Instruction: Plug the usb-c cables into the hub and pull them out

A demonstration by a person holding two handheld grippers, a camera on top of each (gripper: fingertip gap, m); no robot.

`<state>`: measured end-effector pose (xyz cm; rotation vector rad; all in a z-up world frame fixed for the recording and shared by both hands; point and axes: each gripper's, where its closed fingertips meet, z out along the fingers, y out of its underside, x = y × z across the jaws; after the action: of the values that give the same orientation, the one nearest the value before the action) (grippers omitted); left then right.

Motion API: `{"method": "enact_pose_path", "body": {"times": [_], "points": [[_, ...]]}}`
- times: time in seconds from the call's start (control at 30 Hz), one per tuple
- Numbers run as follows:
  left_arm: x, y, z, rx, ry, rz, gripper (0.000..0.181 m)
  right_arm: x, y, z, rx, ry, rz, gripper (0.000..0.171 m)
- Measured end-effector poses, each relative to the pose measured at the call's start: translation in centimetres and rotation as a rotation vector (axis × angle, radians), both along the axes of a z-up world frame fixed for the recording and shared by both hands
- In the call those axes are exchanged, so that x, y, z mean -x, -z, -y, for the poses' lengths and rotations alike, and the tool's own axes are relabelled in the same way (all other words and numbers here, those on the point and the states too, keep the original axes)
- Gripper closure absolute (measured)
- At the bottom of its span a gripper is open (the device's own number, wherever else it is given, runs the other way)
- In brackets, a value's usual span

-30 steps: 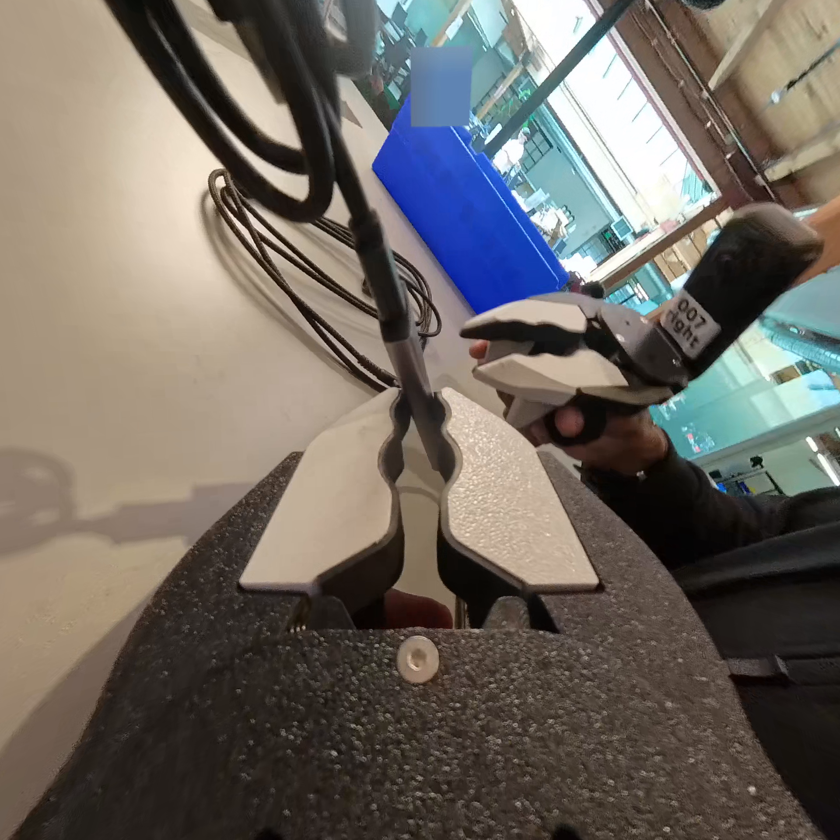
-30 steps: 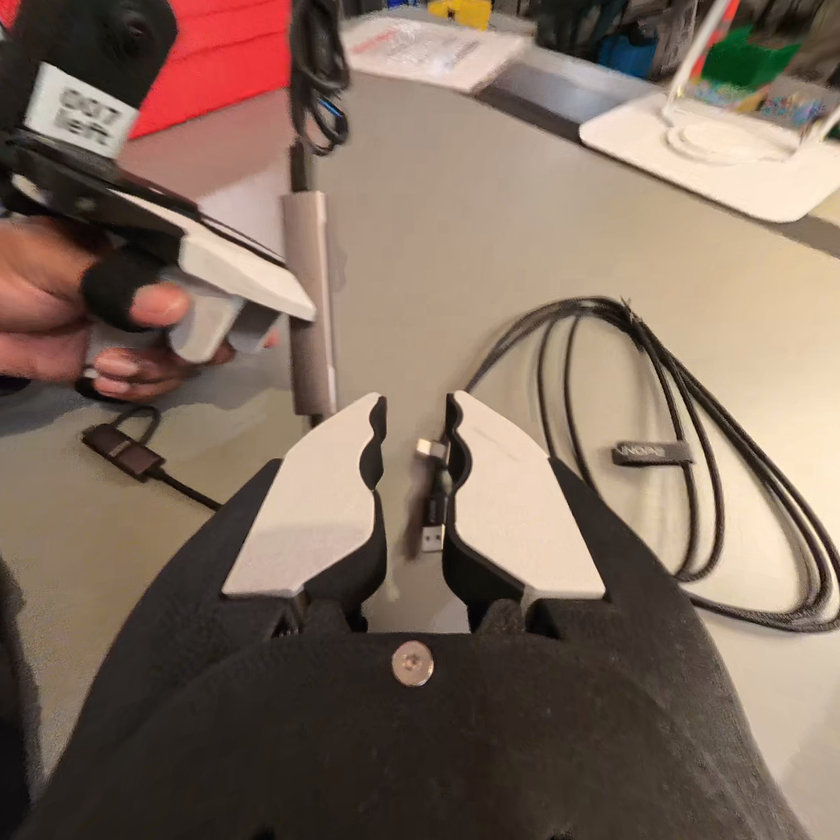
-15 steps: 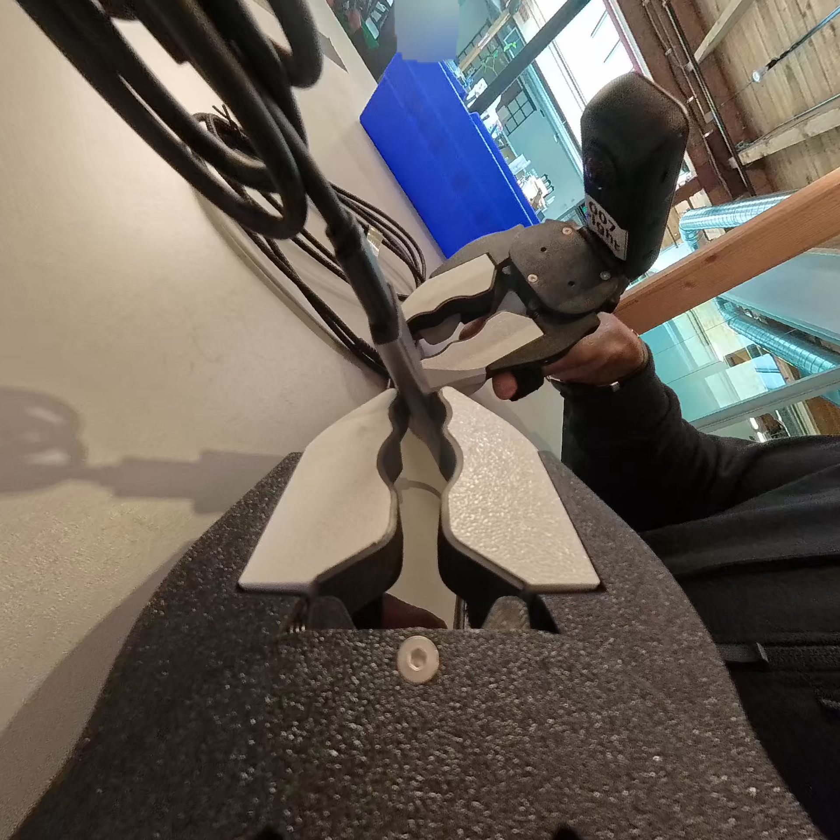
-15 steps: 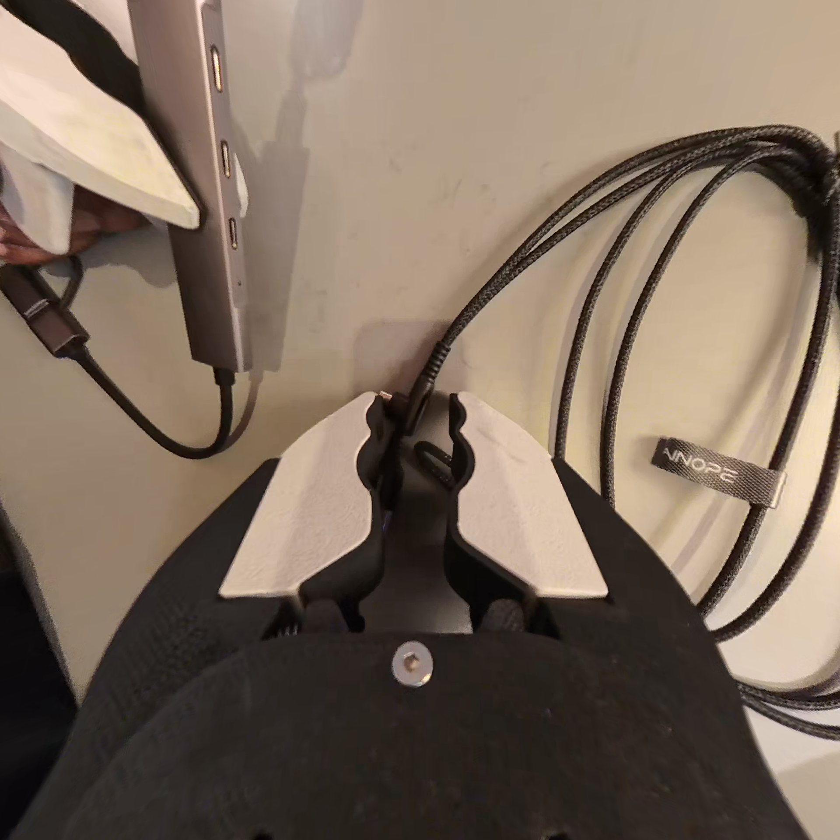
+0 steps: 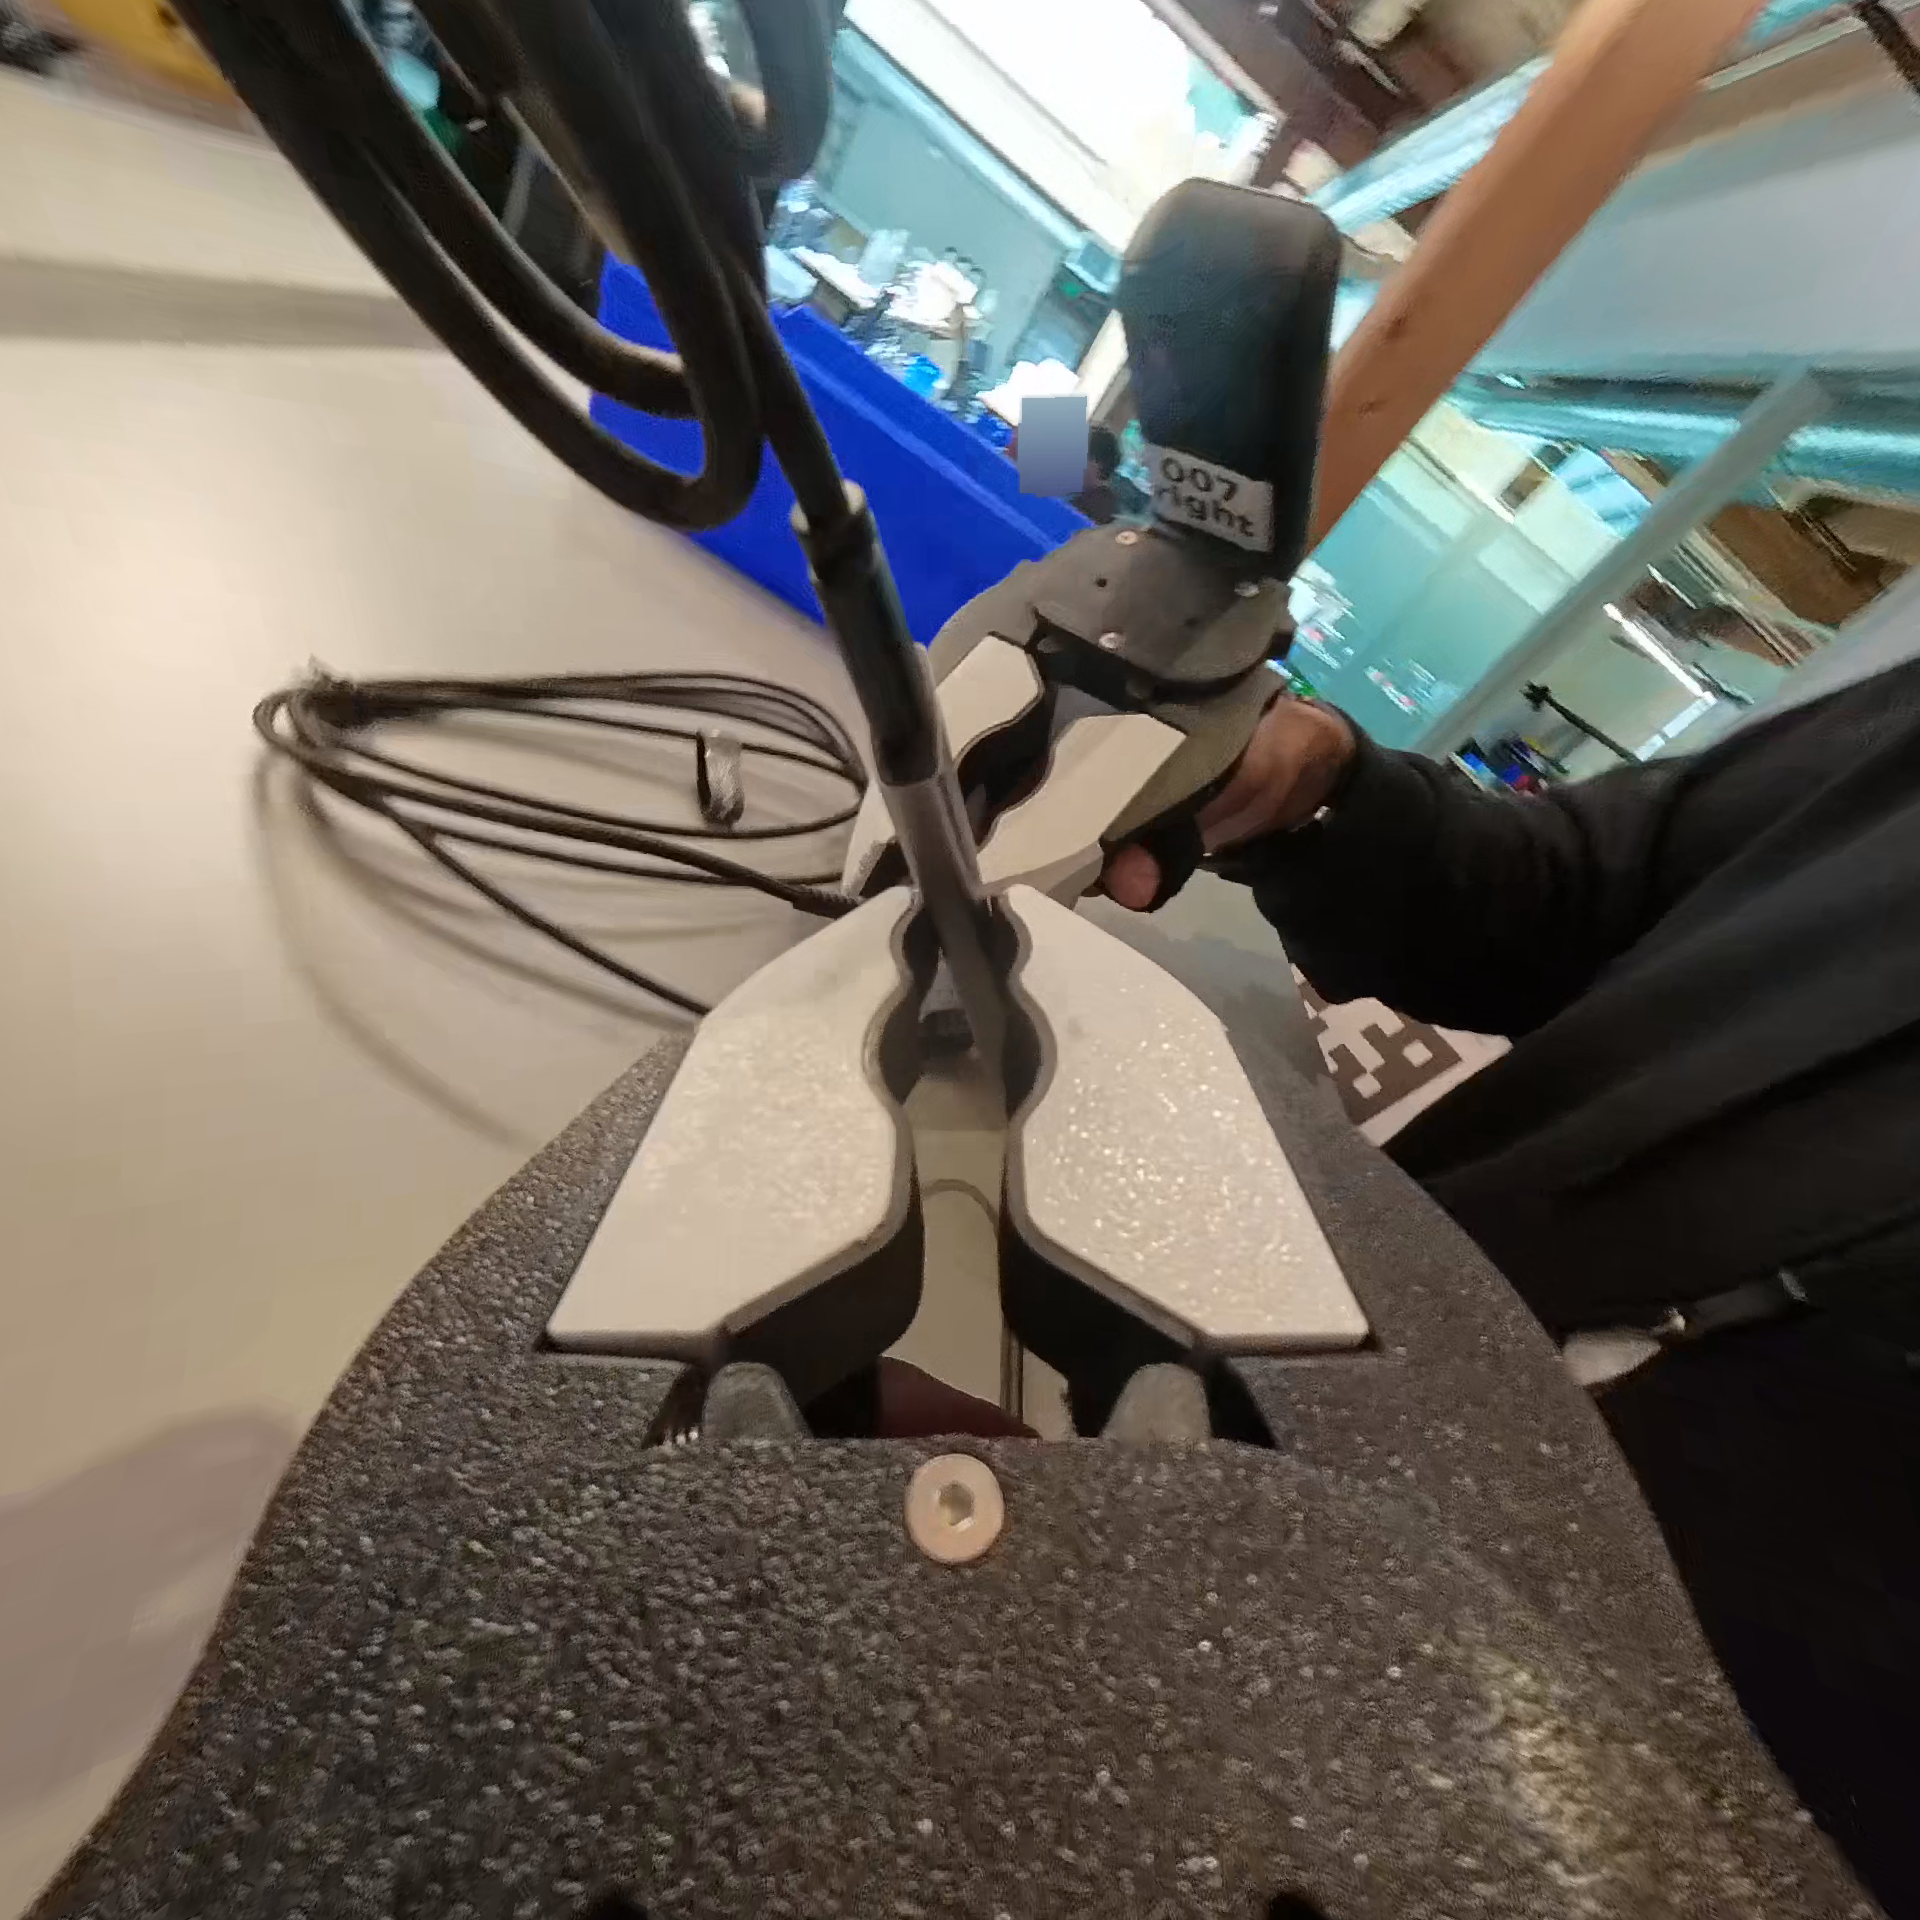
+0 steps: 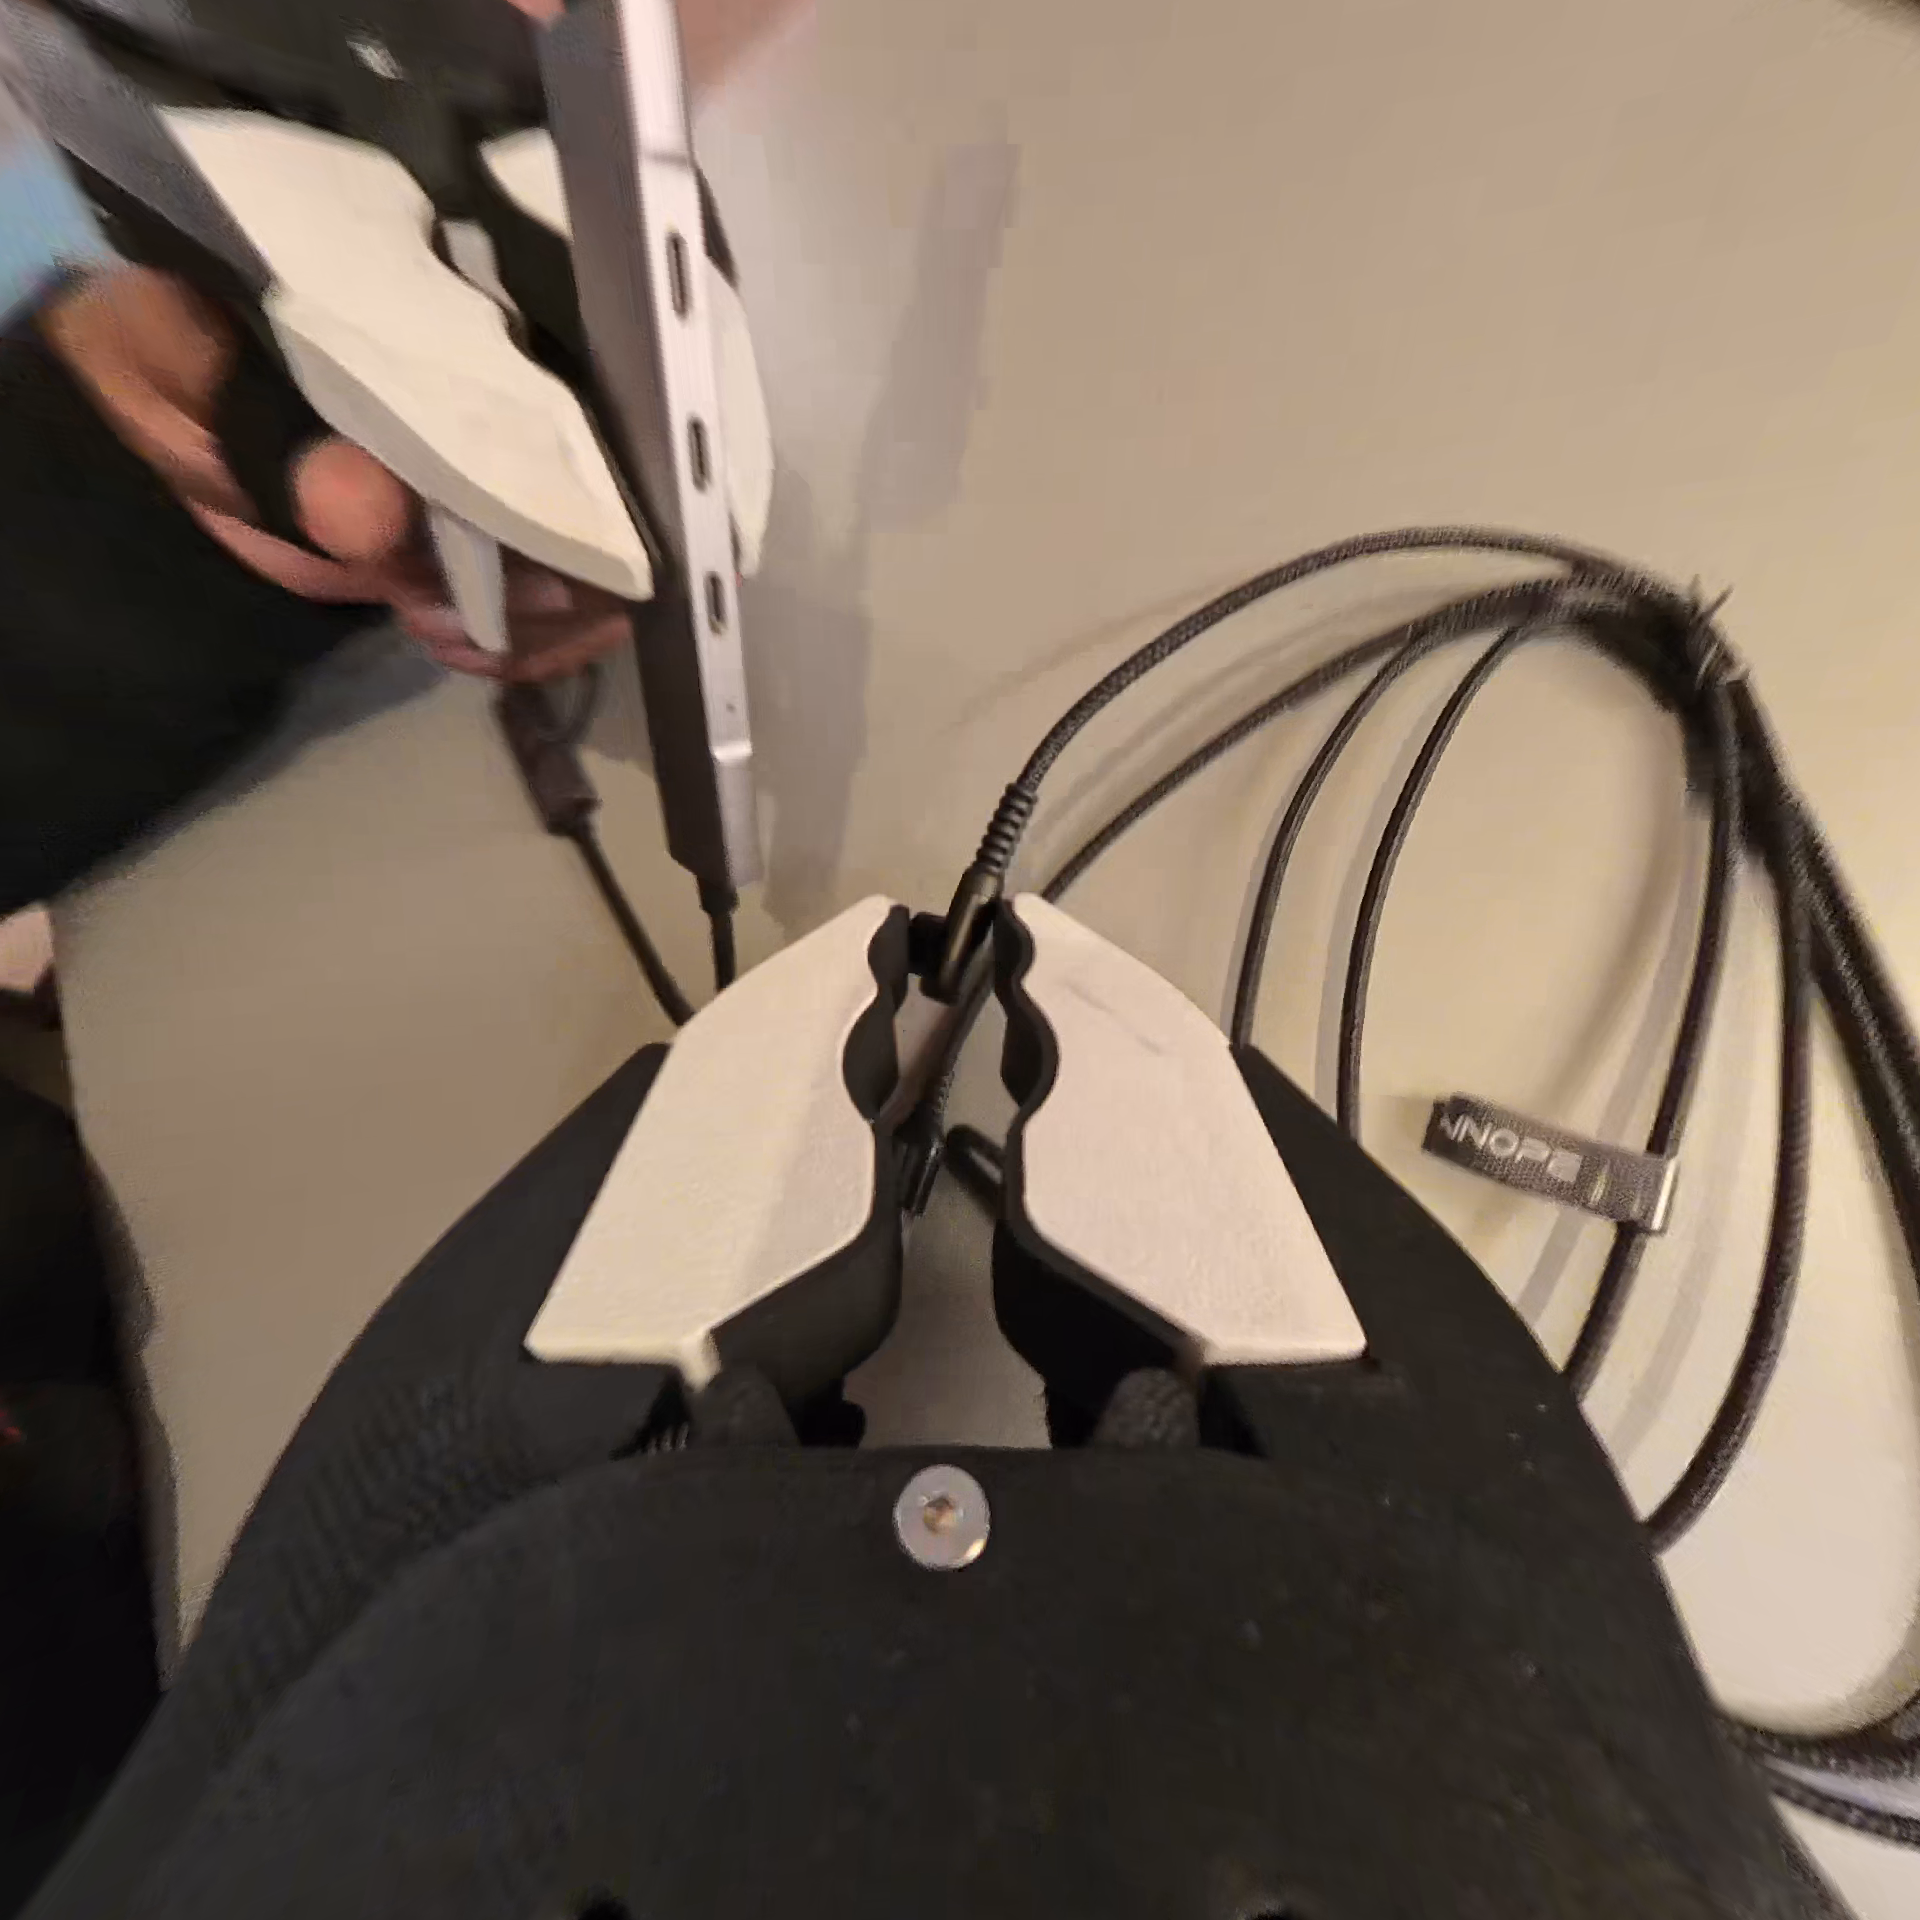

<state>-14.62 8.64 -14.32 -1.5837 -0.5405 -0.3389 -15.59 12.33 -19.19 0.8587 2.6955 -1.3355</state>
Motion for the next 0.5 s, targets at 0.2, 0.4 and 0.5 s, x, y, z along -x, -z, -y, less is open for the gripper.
{"method": "enact_pose_path", "body": {"times": [0.2,0.4,0.5], "points": [[3.3,-0.5,0.3,-0.090,0.084,-0.032,0.171,3.8,-4.6,2.0,0.414,0.059,-0.086,0.156],[3.7,-1.8,1.6,-0.205,0.056,-0.025,0.171,4.5,-6.2,3.2,0.638,0.025,-0.197,0.156],[3.4,-1.7,1.5,-0.189,0.059,-0.056,0.171,4.5,-6.8,3.2,0.660,0.010,-0.236,0.157]]}}
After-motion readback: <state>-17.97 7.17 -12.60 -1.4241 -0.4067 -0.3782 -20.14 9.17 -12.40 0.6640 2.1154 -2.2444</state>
